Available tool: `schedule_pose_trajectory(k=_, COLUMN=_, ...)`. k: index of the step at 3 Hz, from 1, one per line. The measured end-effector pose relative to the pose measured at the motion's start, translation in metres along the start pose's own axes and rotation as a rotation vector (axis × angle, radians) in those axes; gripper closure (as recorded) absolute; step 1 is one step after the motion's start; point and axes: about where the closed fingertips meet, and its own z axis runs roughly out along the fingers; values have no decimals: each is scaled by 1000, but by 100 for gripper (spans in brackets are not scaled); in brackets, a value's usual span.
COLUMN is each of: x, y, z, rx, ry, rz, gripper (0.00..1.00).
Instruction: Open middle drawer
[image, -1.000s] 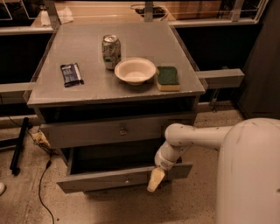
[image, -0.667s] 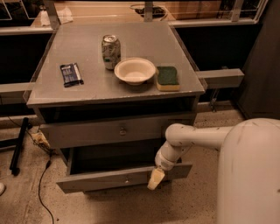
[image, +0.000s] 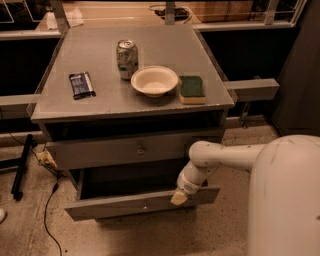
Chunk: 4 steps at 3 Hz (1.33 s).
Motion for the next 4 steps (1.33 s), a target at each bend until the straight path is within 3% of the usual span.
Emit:
schedule_pose_trajectory(k=1, x=0, y=0, z=0, rx=0, ry=0, rz=0, gripper=89)
schedule_pose_trajectory(k=2, x=0, y=0, z=0, rx=-2, ry=0, rz=1, gripper=100)
schedule_pose_trajectory(k=4, x=-5, y=-4, z=-7, rx=3, ry=-23, rz=27, gripper=100)
